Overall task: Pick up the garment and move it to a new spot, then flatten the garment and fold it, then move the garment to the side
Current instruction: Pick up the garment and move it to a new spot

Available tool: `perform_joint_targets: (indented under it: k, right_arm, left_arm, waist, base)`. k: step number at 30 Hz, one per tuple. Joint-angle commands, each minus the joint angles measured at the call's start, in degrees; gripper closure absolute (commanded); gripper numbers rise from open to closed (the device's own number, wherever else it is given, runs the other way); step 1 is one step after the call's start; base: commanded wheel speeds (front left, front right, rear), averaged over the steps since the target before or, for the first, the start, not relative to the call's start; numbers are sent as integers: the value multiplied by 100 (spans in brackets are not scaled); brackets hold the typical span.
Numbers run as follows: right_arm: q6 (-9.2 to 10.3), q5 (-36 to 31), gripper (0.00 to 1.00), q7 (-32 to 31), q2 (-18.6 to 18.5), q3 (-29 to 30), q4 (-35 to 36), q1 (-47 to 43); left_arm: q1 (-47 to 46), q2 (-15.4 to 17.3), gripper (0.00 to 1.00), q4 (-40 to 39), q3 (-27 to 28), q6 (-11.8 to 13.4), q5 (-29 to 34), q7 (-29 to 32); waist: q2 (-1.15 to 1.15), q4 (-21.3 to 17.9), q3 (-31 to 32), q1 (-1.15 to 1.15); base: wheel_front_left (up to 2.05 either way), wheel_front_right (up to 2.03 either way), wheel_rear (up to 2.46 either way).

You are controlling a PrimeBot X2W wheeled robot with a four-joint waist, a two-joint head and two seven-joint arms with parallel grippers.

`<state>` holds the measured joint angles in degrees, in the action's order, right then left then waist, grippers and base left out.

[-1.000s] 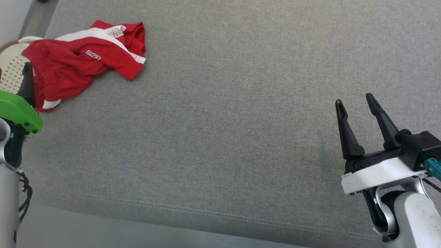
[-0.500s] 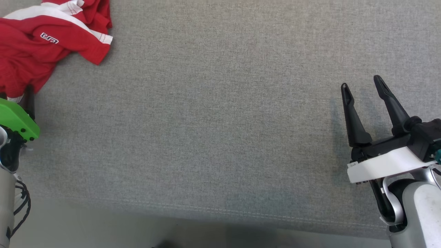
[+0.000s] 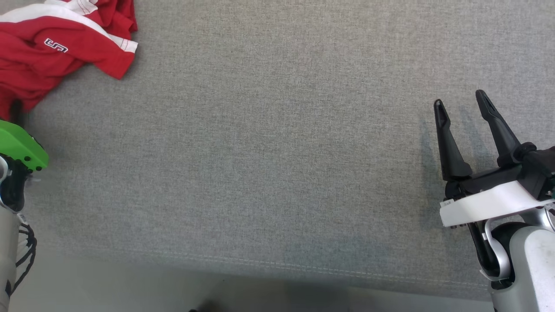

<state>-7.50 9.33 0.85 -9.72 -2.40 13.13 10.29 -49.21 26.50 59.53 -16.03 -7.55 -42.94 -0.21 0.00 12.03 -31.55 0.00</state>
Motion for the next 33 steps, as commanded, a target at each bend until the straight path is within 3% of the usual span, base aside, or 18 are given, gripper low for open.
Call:
perform_joint_targets:
  k: [1, 13, 17, 24, 29, 33]
  right_arm:
    - [2, -40, 0, 39, 42, 28, -7, 17]
    - [3, 78, 0, 309, 296, -56, -343, -95]
    - [3, 114, 0, 419, 390, -72, -470, -156]
    - [2, 225, 0, 641, 509, -148, -732, -171]
    - [3, 303, 0, 822, 590, -269, -969, -115]
    - [2, 363, 0, 971, 630, -343, -1135, -39]
  left_arm:
    - [-84, 93, 100, -85, -52, 8, -80, -168]
    - [650, 65, 100, -691, -116, 11, -307, -1255]
    - [1116, -38, 100, -1303, -78, 223, -186, -1433]
    - [2328, -380, 100, -3077, -172, 850, 113, -1496]
    - [2966, -569, 100, -4222, -599, 1173, 310, -1195]
    - [3193, -570, 100, -4873, -947, 1263, 469, -835]
  waist:
    - [0, 33, 87, 0]
    - [0, 75, 631, 0]
    - [0, 26, 802, 0]
    - [0, -200, 1034, 0]
    - [0, -534, 1119, 0]
    - [0, -905, 1117, 0]
  base:
    - [0, 0, 0]
    - [0, 0, 0]
    - [0, 0, 0]
    - [0, 0, 0]
    - [0, 0, 0]
    - [0, 0, 0]
